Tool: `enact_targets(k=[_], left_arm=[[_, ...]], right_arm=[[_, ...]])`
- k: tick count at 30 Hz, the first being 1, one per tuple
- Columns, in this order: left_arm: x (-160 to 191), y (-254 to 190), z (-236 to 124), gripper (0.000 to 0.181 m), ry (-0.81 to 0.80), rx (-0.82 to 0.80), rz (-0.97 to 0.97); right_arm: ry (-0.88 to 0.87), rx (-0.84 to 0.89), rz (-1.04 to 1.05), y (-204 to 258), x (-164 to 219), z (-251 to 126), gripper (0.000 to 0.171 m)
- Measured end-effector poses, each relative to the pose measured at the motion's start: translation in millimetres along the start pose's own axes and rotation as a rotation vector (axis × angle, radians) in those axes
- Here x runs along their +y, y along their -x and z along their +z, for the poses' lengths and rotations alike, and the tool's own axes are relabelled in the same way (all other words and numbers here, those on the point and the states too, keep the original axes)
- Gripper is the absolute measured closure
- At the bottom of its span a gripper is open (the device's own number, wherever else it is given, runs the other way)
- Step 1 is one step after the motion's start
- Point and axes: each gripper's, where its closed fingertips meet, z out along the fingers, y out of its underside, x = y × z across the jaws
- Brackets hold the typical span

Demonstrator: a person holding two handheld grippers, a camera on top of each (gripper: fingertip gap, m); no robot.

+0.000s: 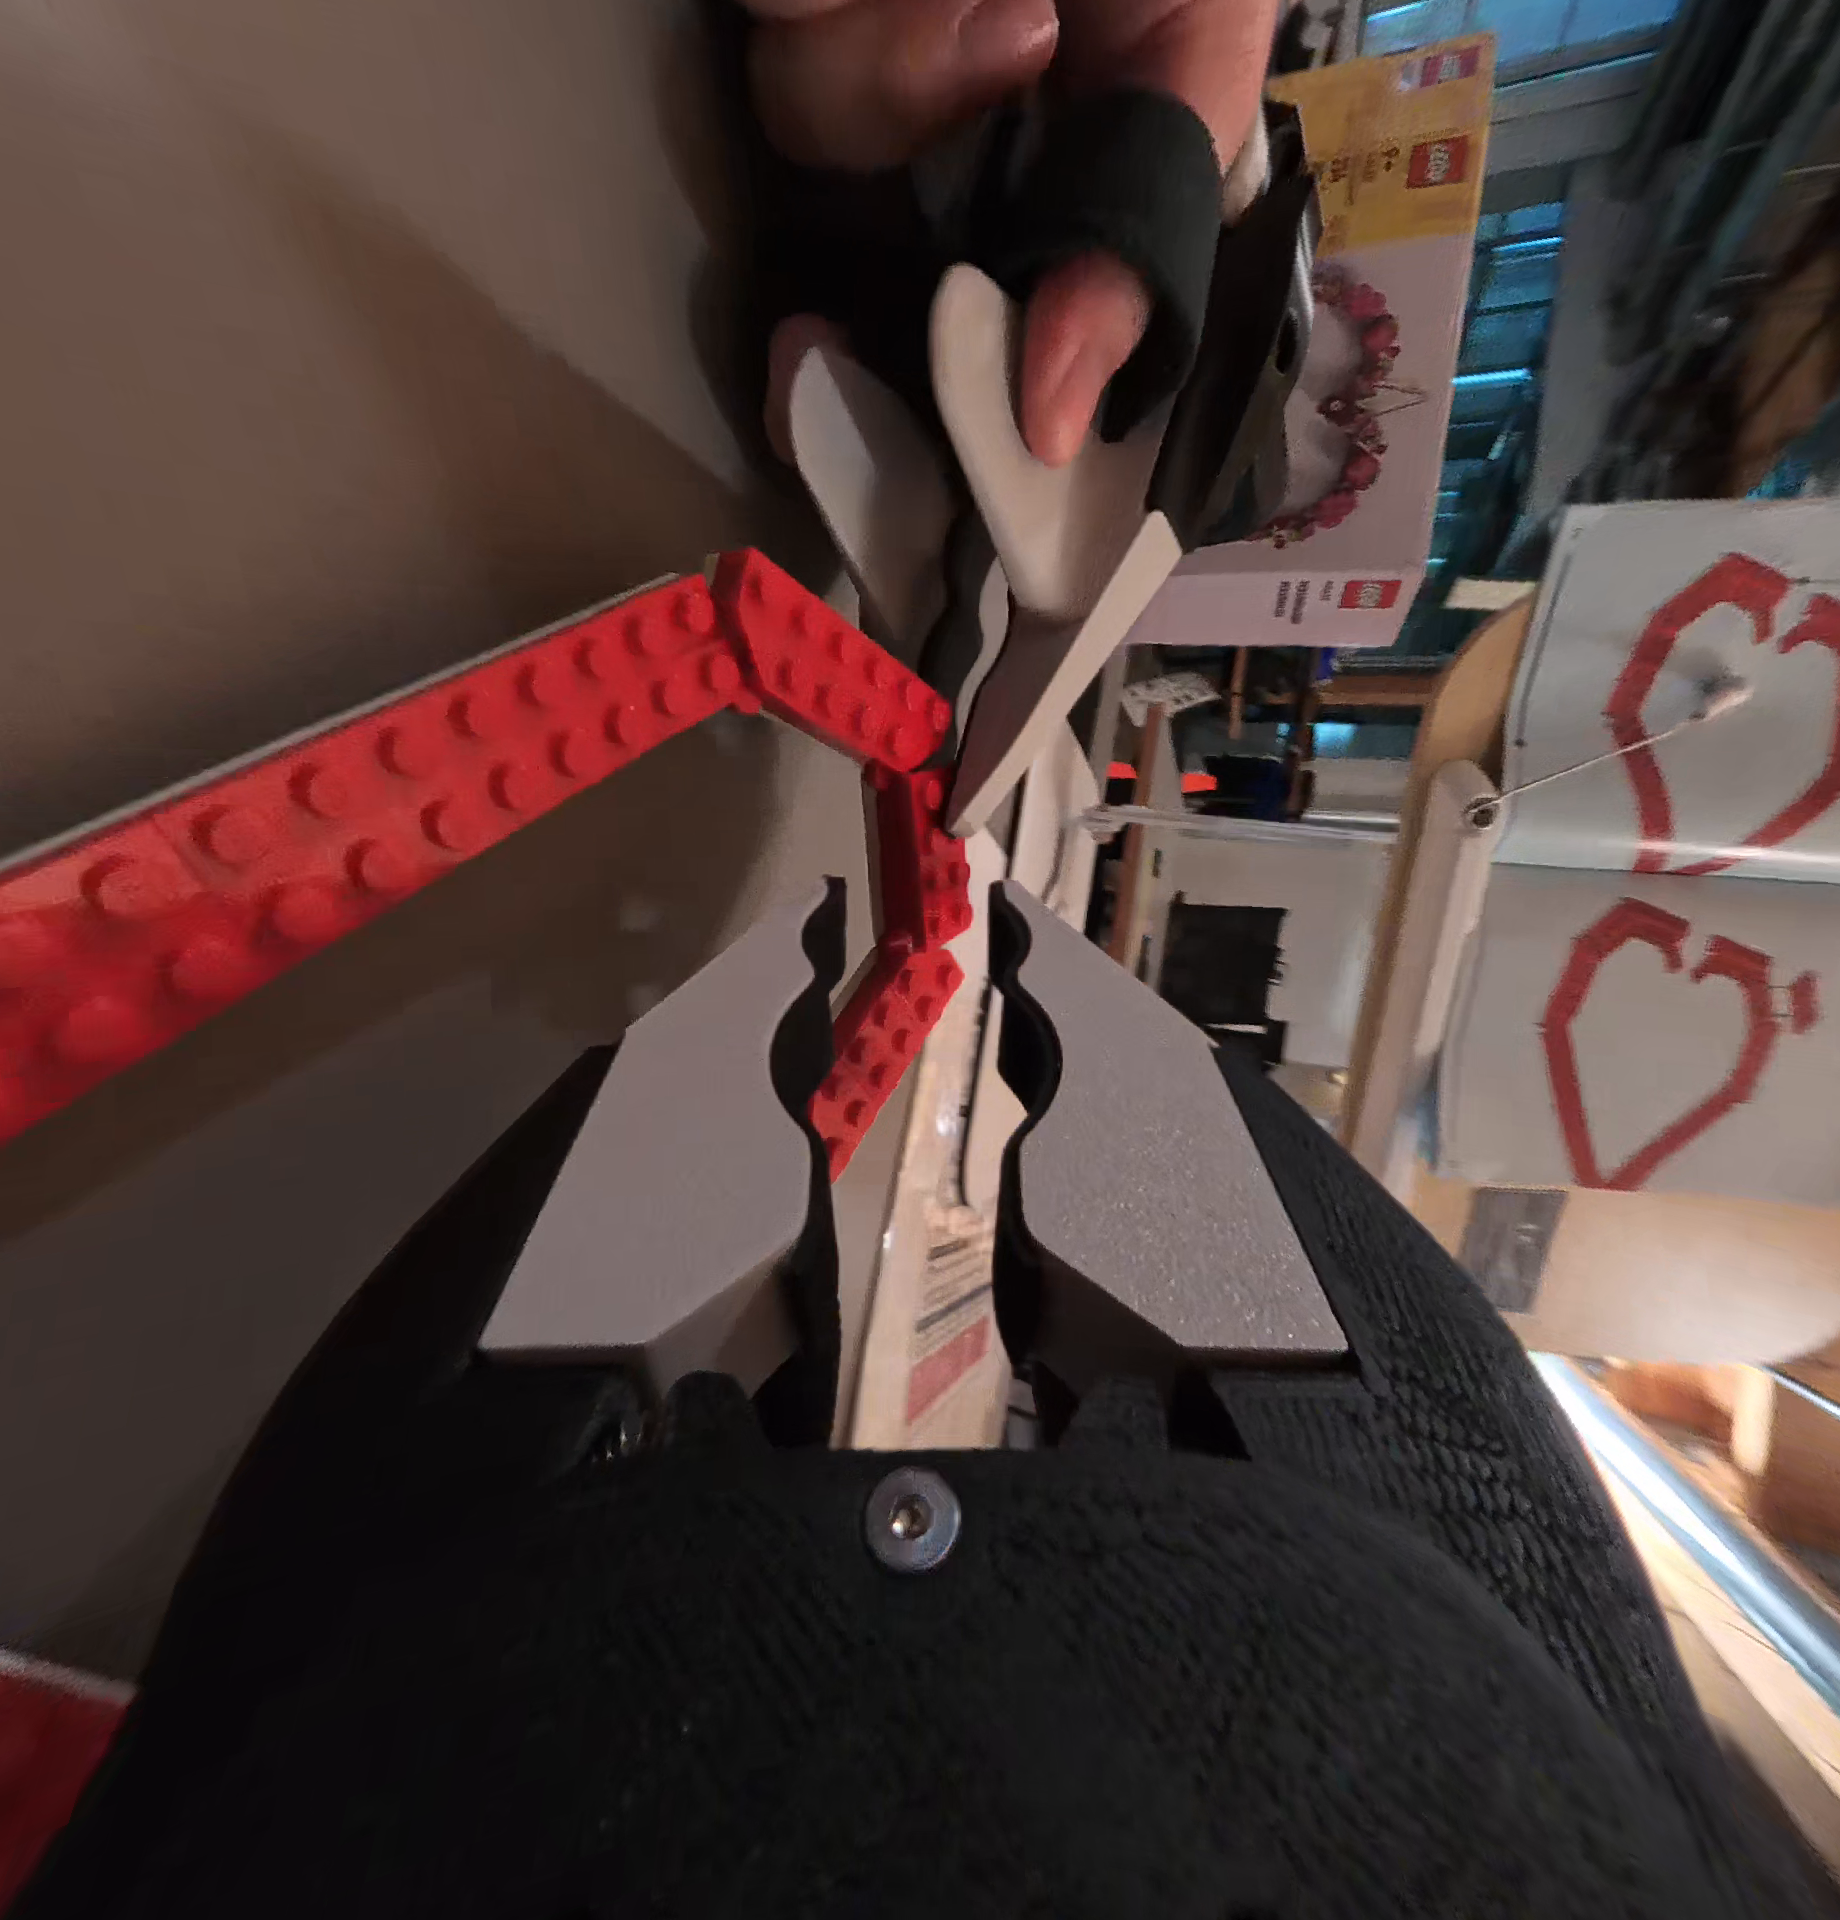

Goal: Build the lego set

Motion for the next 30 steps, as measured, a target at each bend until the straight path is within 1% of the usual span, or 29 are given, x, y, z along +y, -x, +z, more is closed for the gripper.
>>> enact_targets(k=[1,3,6,9,11,13,14,15,16,17,19,20,21,23,25,26,27,28,29,30], left_arm=[[-1,0,0,0.170,-0.003,0.003,-0.003],[-3,-2,-1,0.170,-0.021,0.017,-0.016],[-5,-3,-2,0.170,-0.038,0.027,-0.027],[-6,-3,-1,0.170,-0.051,0.023,-0.034],[-6,-9,-3,0.154,-0.074,0.052,-0.027],[-7,-19,-9,0.138,-0.133,0.081,0.015],[-5,-20,-13,0.135,-0.162,0.061,0.058],[-3,-22,-17,0.137,-0.191,0.031,0.113],[-2,-28,-22,0.149,-0.227,0.013,0.181],[-2,-32,-27,0.149,-0.270,-0.017,0.250],[-2,-44,-37,0.157,-0.349,-0.092,0.419],[-3,-45,-42,0.165,-0.382,-0.159,0.500],[-3,-44,-46,0.168,-0.392,-0.248,0.597],[-1,-37,-51,0.168,-0.343,-0.463,0.810],[6,-26,-50,0.168,-0.217,-0.669,1.044],[10,-21,-49,0.161,-0.146,-0.754,1.169],[16,-17,-45,0.151,-0.075,-0.800,1.303],[23,-15,-39,0.141,-0.004,-0.825,1.436],[29,-15,-33,0.131,0.032,-0.839,1.564],[34,-16,-27,0.126,0.063,-0.845,1.689]], right_arm=[[0.012,0.028,-0.019,-2,0,1,0.149],[0.041,0.065,-0.048,-4,0,3,0.154],[0.088,0.119,-0.099,-7,2,5,0.156],[0.087,0.116,-0.059,-6,2,4,0.157],[0.079,0.088,-0.005,-4,2,5,0.157],[0.070,0.077,0.022,-3,3,5,0.157],[0.058,0.070,0.030,-3,3,5,0.157],[0.042,0.064,0.038,-2,1,4,0.157],[0.028,0.051,0.043,0,0,3,0.157],[0.008,0.044,0.039,1,-1,2,0.157],[-0.034,0.033,0.028,5,-4,0,0.158],[-0.058,0.021,0.034,8,-7,-2,0.158],[-0.083,0.004,0.044,10,-9,-4,0.158],[-0.122,-0.019,0.055,11,-12,-9,0.158],[-0.173,-0.045,0.086,10,-17,-15,0.158],[-0.197,-0.062,0.101,11,-19,-17,0.158],[-0.219,-0.080,0.111,12,-20,-19,0.158],[-0.234,-0.093,0.125,12,-22,-21,0.158],[-0.251,-0.108,0.138,13,-23,-23,0.158],[-0.265,-0.118,0.148,14,-25,-24,0.158]])
